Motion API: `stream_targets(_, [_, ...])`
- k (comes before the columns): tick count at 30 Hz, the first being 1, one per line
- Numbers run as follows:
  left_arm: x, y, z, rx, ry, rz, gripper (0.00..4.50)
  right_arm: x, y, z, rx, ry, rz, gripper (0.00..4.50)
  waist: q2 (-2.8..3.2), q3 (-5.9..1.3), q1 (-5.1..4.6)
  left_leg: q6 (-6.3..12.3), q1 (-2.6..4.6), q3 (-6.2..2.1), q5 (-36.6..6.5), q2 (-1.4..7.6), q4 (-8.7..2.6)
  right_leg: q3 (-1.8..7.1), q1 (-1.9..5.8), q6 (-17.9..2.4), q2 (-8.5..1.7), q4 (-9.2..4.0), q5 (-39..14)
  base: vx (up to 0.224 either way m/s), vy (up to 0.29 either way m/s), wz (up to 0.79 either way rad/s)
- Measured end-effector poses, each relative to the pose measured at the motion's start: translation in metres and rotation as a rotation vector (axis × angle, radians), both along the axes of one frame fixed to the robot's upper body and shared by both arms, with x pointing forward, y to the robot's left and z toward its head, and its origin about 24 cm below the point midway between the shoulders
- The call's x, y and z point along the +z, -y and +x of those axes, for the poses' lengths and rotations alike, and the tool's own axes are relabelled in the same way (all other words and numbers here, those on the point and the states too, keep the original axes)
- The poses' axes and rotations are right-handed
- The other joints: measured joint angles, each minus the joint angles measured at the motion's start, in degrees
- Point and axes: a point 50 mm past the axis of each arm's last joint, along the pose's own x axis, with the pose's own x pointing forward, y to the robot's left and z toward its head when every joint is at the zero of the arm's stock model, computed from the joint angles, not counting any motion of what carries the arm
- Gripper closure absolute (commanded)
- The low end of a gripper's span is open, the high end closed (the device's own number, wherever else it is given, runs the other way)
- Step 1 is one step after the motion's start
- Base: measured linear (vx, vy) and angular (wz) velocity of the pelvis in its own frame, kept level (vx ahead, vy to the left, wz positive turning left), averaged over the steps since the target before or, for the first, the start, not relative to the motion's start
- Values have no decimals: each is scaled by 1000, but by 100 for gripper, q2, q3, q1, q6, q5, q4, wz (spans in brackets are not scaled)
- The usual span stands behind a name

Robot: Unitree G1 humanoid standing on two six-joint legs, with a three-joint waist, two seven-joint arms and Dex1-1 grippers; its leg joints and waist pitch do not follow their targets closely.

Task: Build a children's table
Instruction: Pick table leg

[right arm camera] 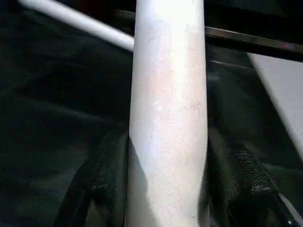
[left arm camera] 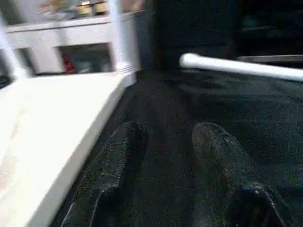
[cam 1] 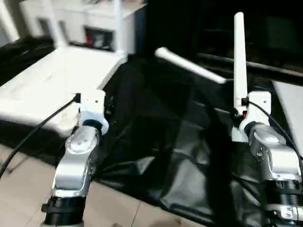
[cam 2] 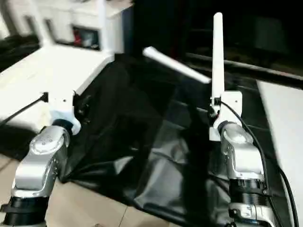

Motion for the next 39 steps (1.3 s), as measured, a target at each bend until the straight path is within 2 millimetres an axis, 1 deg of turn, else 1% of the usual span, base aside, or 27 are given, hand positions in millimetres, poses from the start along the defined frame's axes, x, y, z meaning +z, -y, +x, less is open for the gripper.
stream_targets(1, [2, 0, 1, -1, 5, 0, 237, 0, 1, 0, -4, -1, -2, 261, -8, 3, -40, -1, -16, -68, 0, -17, 9, -25, 25, 2, -17, 33, -1, 10, 6, -65])
stream_targets(3, [3, 5, 2, -15, 9, -5, 237, 0, 5, -1, -12, -2, -12, 261, -70, -3, -126, -38, -13, -75, -62, -28, 14, 8, -25, 5, -1, 21, -1, 56, -33, -27])
stream_targets(6, [7, 13, 4, -42, 24, -7, 237, 1, 12, -1, -29, -8, -23, 261, -51, -17, -87, 111, -158, -221, -129, -74, 110, -15, -76, -3, 45, 23, 9, 103, -20, -16])
stream_targets(8, [7, 10, 4, -34, 23, -1, 237, -1, 8, -1, -1, -16, -23, 261, -51, -50, -42, 26, -195, -265, -70, -68, 144, -3, -78, -58, 75, -4, 161, 121, -4, -5])
stream_targets(9, [6, 7, 4, -27, 19, 2, 237, -2, 4, 0, 27, -22, -29, 261, -71, -67, -34, 66, -227, -291, -102, -96, 145, 2, -72, -83, 69, -27, 215, 140, 10, 24])
stream_targets(10, [7, 8, 5, -28, 23, 1, 237, -2, 1, 0, 61, -32, -44, 261, -42, -90, -54, 146, -347, -418, -124, -151, 183, -134, -52, -59, 28, -105, 260, 140, 10, 24])
stream_targets(11, [7, 8, 5, -28, 23, 1, 237, -2, 0, 1, 81, -37, -61, 261, -23, -105, -45, 313, -444, -513, -141, -195, 206, -253, -27, -39, 1, -179, 246, 146, 37, 57])
stream_targets(12, [7, 7, 5, -26, 22, 2, 237, -3, -3, 1, 93, -38, -64, 261, -9, -124, -25, 412, -506, -601, -139, -218, 217, -347, -3, -32, -11, -225, 231, 186, 21, 65])
stream_targets(13, [7, 6, 4, -22, 23, 3, 237, -3, -8, 2, 109, -36, -54, 261, -6, -134, -23, 440, -525, -769, -143, -284, 212, -381, -25, -52, 6, -175, 180, 186, 21, 65])
stream_targets(14, [5, 3, 4, -14, 22, 3, 237, -3, -14, 3, 123, -30, -26, 261, -8, -132, -37, 451, -511, -895, -151, -362, 213, -301, -89, -128, 4, -63, 98, 182, -20, 60])
stream_targets(15, [4, 0, 3, -2, 17, 4, 237, -4, -21, 5, 144, -27, -1, 261, -50, -148, 38, 328, -462, -887, -126, -395, 209, -4, -269, -96, 6, 231, 100, 115, -14, 30])
stream_targets(16, [4, -3, 3, 4, 15, 16, 237, -3, -26, 6, 172, -22, 6, 261, -83, -163, 78, 314, -421, -891, -131, -486, 216, 272, -471, 81, -7, 386, 213, 115, -14, 30])
stream_targets(17, [5, -3, 3, 4, 20, 18, 237, -2, -26, 6, 175, -15, 3, 261, -125, -179, 105, 309, -412, -880, -133, -569, 228, 477, -614, 184, -56, 292, 333, 0, 0, 0])
stream_targets(18, [6, -2, 3, 2, 24, 19, 237, 0, -23, 6, 177, -9, -5, 261, -223, -181, 118, 303, -427, -815, -143, -682, 267, 655, -693, 344, -141, 143, 445, -107, -8, 30])
stream_targets(19, [5, 1, 3, -6, 20, 10, 237, -1, -17, 4, 164, -13, -18, 261, -251, -167, 146, 336, -461, -670, -161, -696, 337, 721, -727, 347, -163, 245, 414, -107, -8, 30])
stream_targets(20, [4, 7, 3, -27, 21, 7, 237, -2, -13, 3, 151, -21, -28, 261, -244, -171, 186, 341, -469, -582, -162, -611, 324, 723, -721, 324, -115, 225, 425, -65, -46, 34])
stream_targets(21, [4, 10, 2, -39, 18, 9, 237, -2, -11, 3, 147, -21, -29, 261, -250, -168, 212, 335, -506, -532, -162, -520, 259, 680, -724, 277, -75, 200, 460, -53, -80, 18])
stream_targets(23, [3, 11, 2, -42, 15, 12, 237, -1, -12, 3, 149, -18, -28, 261, -262, -169, 225, 183, -517, -493, -142, -374, 249, 612, -716, 182, 11, 141, 529, -68, -76, 8])
stream_targets(26, [3, 6, 2, -32, 15, 25, 237, -2, -14, 3, 148, -17, -27, 261, -252, -162, 213, 31, -503, -446, -58, -286, 250, 559, -702, 58, 27, 95, 602, -91, -36, 0])
stream_targets(28, [3, 5, 2, -26, 16, 25, 237, -2, -13, 4, 135, -19, -28, 261, -232, -142, 188, -66, -464, -315, -34, -164, 250, 504, -644, 57, 9, 67, 606, -121, -25, 9])
stream_targets(30, [4, 4, 2, -24, 15, 28, 237, -2, -10, 5, 119, -18, -25, 261, -203, -122, 161, -72, -442, -246, -33, -96, 249, 478, -605, 67, 11, 10, 599, -129, -10, 8])
stream_targets(32, [3, 2, 2, -19, 11, 34, 237, -1, -9, 8, 106, -21, -26, 261, -177, -111, 150, -71, -462, -237, -33, -77, 249, 444, -604, 69, 7, -48, 598, -126, 8, -3])
stream_targets(34, [3, 1, 2, -20, 7, 37, 237, -2, -3, 11, 83, -41, -33, 261, -148, -95, 101, -70, -492, -243, -32, -42, 249, 332, -584, 69, -5, -154, 598, -117, 16, -5])
stream_targets(36, [2, 1, 2, -30, 0, 43, 237, 0, 13, 16, 52, -73, -82, 261, -91, -62, 45, -69, -496, -260, -33, -10, 245, 235, -529, 68, -7, -273, 598, -106, 31, -6])
stream_targets(37, [2, 0, 3, -37, -2, 51, 237, 3, 27, 18, 27, -91, -133, 261, -52, -37, 16, -68, -491, -266, -33, 6, 236, 156, -487, 68, -20, -338, 598, -102, 32, -5])
stream_targets(38, [2, -2, 3, -36, -3, 60, 237, 5, 37, 19, 13, -102, -163, 261, -18, -17, -3, -68, -480, -271, -33, 20, 227, 124, -454, 63, -18, -380, 595, -101, 26, -4])
stream_targets(39, [2, -4, 3, -36, -6, 69, 237, 5, 45, 19, 4, -116, -188, 261, 16, 10, 11, -67, -495, -260, -33, 48, 189, 64, -412, 14, -30, -305, 559, -136, -4, 4])
